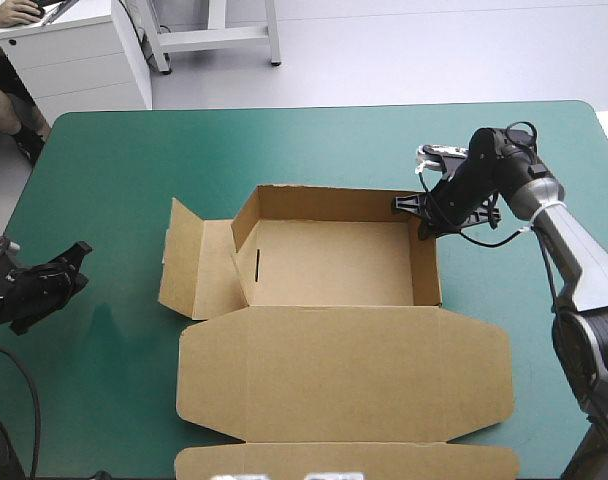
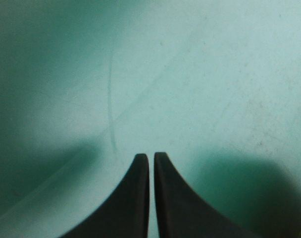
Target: Fold the box
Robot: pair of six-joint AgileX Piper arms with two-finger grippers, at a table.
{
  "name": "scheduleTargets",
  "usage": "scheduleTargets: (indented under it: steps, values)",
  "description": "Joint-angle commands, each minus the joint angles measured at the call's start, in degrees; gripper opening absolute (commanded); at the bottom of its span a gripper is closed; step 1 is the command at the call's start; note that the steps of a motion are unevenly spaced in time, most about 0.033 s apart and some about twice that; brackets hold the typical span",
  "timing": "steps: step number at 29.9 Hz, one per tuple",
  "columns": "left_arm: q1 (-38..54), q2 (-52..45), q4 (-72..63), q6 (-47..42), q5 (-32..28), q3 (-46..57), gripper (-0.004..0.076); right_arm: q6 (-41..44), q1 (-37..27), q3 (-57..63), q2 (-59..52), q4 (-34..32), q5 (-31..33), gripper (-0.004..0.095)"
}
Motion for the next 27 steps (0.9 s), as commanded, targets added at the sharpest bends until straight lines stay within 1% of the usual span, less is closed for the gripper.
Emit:
scheduleTargets:
  steps: [1, 5, 8, 10, 13, 15, 18, 20, 22, 24, 27]
  values:
    - [-0.3, -2.09, -1.3, 0.28, -1.58, -1.43, 0.001, -3.14, -0.14, -1.37, -1.55, 1.91, -0.72, 0.0]
    - [-0.3, -2.09, -1.3, 0.28, -1.58, -1.43, 0.001, -7.84, -0.14, -1.37, -1.42, 3.63, -1.12, 0.0]
    - [-0.3, -2.09, -1.3, 0.28, -1.58, -1.4, 0.001, -8.69, -0.14, -1.37, -1.42, 3.88, -1.12, 0.0003]
    - [-0.3, -2.09, -1.3, 0.28, -1.58, -1.4, 0.001, -9.67, -0.14, -1.37, -1.42, 4.55, -1.12, 0.0034]
    - [-0.3, -2.09, -1.3, 0.28, -1.58, -1.04, 0.001, -10.56, -0.14, -1.37, -1.42, 5.52, -1.23, 0.0159]
    - [-0.3, -2.09, -1.3, 0.28, -1.58, -0.93, 0.001, -10.56, -0.14, -1.37, -1.42, 5.51, -1.23, 0.0305]
    - [-0.3, -2.09, -1.3, 0.28, -1.58, -0.93, 0.001, -10.45, -0.14, -1.37, -1.42, 5.22, -1.13, 0.0567]
    - [-0.3, -2.09, -1.3, 0.28, -1.48, -0.93, 0.001, -10.0, -0.14, -1.63, -1.53, 5.1, -0.85, 0.0702]
    - [-0.3, -2.09, -1.3, 0.28, -1.48, -0.93, 0.001, -7.6, -0.14, -2.68, -1.53, 4.42, -0.35, 0.076]
    - [-0.3, -2.09, -1.3, 0.28, -1.38, -0.93, 0.001, -5.08, -0.14, -4.57, -1.53, 3.08, 0.28, 0.0762]
    - [-0.3, -2.09, -1.3, 0.28, -1.26, -0.93, 0.001, -2.46, -0.14, -9.18, -1.53, -0.1, 4.04, 0.0762]
